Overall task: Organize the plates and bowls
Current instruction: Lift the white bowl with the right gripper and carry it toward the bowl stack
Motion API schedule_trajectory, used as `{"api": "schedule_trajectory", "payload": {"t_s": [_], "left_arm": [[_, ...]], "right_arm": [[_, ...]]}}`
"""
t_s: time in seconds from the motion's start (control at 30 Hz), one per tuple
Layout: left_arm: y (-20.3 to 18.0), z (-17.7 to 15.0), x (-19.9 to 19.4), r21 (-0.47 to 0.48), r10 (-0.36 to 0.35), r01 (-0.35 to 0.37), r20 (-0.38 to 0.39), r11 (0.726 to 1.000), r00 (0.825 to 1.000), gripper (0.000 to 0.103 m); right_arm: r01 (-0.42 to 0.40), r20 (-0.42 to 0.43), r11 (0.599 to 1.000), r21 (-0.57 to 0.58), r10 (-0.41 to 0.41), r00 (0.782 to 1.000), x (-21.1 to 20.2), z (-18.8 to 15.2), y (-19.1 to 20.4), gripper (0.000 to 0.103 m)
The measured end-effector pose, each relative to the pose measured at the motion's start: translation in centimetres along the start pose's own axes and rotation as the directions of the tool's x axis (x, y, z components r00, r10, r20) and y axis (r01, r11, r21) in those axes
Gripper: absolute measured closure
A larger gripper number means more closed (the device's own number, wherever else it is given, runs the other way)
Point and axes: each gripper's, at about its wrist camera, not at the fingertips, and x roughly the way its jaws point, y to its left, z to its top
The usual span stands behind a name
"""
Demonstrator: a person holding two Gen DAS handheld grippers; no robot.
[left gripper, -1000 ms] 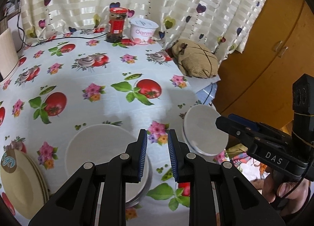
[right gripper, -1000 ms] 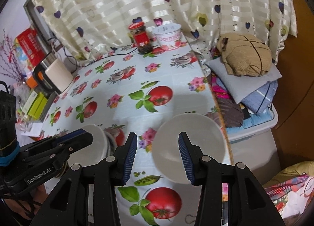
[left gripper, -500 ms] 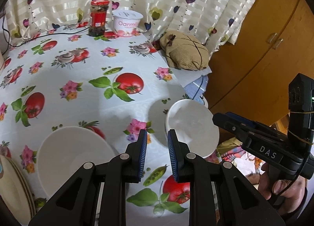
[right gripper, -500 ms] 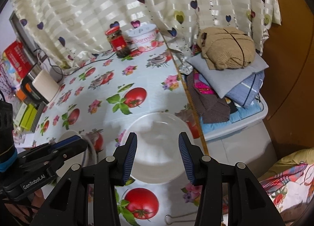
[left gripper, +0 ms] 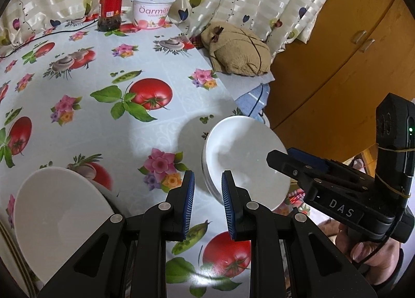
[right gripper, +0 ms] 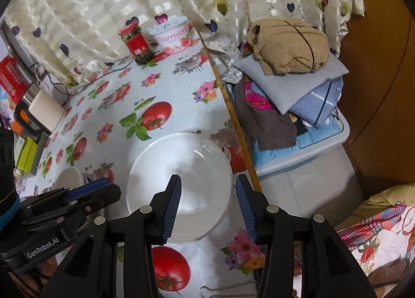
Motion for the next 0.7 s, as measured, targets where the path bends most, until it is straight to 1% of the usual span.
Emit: {"api": "schedule_trajectory", "payload": {"t_s": [0.1,0.3,0.4,0.53,0.7], "left_arm": [[-0.1,0.0,0.5,0.001,-0.005,0.005,-0.010,1.000,1.000,0.080],[-0.5,0.1,1.4,0.012,-0.008,0.008,-0.021,1.000,1.000,0.080],[-0.7,0.0,1.8,0.024,-0.005,0.006,-0.027,1.000,1.000,0.080],[-0.9,-0.1,2.1,0.035,0.005,-0.004,-0.029,0.999,1.000,0.080],[-1.0,-0.2,2.2,0.046,0.015,-0.014,-0.026,0.999,1.000,0.081]], "right_arm": [[0.004,-0.007,1.000,0.003,-0.004,1.000,0.5,-0.1,-0.2,0.060],[0.008,-0.028,1.000,0.007,-0.007,1.000,1.5,-0.3,-0.6,0.070],[0.007,-0.036,1.000,0.010,-0.007,0.999,1.8,-0.5,-0.8,0.073],[0.008,-0.044,1.000,0.008,-0.008,0.999,2.2,-0.7,-0.9,0.081],[0.006,-0.051,1.000,0.006,-0.006,0.999,2.6,-0.9,-1.0,0.084]]}}
